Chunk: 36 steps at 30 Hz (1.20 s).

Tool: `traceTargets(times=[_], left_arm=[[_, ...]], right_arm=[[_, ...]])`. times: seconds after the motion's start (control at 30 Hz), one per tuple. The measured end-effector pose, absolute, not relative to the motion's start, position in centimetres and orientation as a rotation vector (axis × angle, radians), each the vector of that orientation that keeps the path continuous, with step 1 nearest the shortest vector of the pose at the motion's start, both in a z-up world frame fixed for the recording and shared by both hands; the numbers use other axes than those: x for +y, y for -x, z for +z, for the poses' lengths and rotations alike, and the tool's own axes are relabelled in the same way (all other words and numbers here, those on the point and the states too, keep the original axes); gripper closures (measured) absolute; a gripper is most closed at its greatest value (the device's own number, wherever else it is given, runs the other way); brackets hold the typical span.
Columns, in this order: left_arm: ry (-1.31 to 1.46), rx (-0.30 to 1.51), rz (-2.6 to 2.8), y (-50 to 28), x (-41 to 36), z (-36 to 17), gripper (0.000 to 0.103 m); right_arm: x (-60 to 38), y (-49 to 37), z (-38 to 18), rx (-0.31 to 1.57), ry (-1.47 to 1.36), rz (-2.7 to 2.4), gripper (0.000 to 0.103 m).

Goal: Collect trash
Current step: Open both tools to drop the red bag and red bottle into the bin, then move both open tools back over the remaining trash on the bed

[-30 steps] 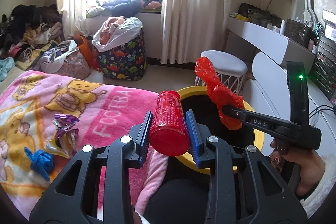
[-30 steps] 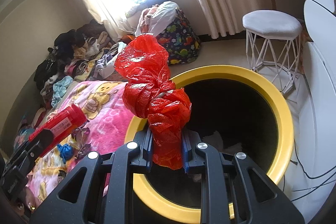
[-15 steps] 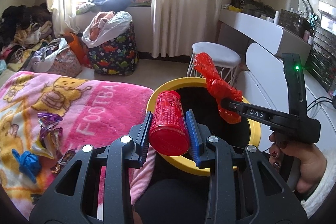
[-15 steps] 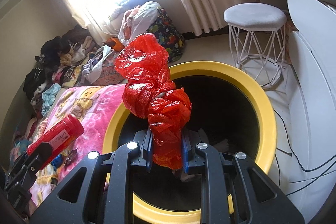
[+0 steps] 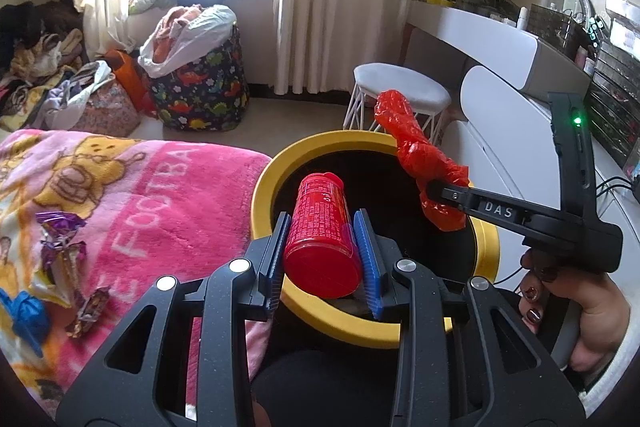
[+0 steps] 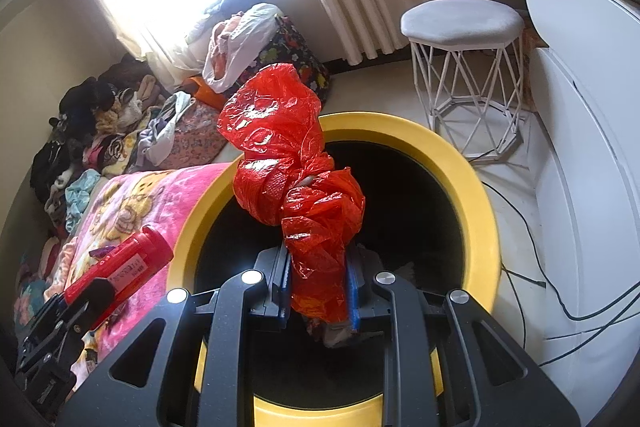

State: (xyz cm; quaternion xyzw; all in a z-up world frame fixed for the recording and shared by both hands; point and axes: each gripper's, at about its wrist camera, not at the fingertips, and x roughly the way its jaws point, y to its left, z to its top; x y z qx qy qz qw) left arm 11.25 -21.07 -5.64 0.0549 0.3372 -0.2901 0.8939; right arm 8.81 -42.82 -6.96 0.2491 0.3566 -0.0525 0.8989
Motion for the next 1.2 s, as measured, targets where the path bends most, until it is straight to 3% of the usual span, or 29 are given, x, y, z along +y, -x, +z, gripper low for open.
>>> traceTargets(times=[0.5,0.67,0.7,0.77,0.83,0.9,1.0,1.2], left_arm=[[-0.085,0.732,-0.62,-14.2,-22.4,-6.7,0.077],[-0.067,0.75,-0.615,-15.0,-22.6,-6.8,0.077],[-0.066,0.755,-0.616,-15.1,-22.6,-6.8,0.075],[-0.062,0.754,-0.612,-15.2,-22.5,-6.7,0.057],[-0.048,0.744,-0.603,-15.2,-22.3,-6.4,0.033],[-0.036,0.732,-0.589,-15.1,-22.0,-6.1,0.019],[-0.022,0.714,-0.577,-14.8,-21.3,-5.5,0.011],[-0.021,0.68,-0.539,-14.1,-19.7,-4.5,0.011]], right_arm=[[-42.6,-9.2,-7.3,0.753,-0.498,-0.135,0.078],[-43.6,-8.5,-6.7,0.708,-0.513,-0.175,0.061],[-43.7,-8.3,-6.7,0.702,-0.512,-0.181,0.059],[-43.9,-8.1,-6.5,0.689,-0.514,-0.189,0.055],[-44.0,-8.0,-6.4,0.682,-0.514,-0.195,0.054],[-43.9,-7.9,-6.3,0.68,-0.514,-0.201,0.049],[-43.7,-7.8,-6.2,0.675,-0.51,-0.203,0.044],[-42.8,-7.8,-5.7,0.655,-0.488,-0.196,0.036]])
